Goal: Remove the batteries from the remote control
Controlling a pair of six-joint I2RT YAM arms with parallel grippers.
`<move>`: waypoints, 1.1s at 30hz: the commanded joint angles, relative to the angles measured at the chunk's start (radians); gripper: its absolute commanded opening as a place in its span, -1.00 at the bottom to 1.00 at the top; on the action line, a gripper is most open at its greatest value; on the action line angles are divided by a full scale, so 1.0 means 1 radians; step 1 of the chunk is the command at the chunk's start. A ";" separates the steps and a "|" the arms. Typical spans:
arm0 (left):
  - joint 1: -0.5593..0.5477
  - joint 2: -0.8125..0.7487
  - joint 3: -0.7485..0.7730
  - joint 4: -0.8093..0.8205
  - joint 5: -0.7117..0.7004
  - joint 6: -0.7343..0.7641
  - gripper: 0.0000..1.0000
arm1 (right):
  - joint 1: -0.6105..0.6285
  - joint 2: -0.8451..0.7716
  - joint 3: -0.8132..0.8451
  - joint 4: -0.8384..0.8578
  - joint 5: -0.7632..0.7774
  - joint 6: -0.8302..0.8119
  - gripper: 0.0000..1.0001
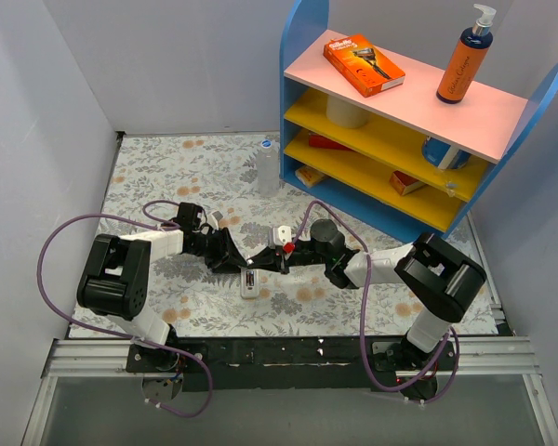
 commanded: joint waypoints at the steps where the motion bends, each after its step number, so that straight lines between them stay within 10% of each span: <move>1: 0.005 0.005 0.011 -0.006 0.003 0.009 -0.30 | 0.008 0.014 -0.022 -0.024 0.033 -0.006 -0.97; 33: 0.016 0.059 0.017 -0.046 -0.061 0.014 -0.51 | -0.058 0.037 -0.341 0.600 0.088 0.351 -0.97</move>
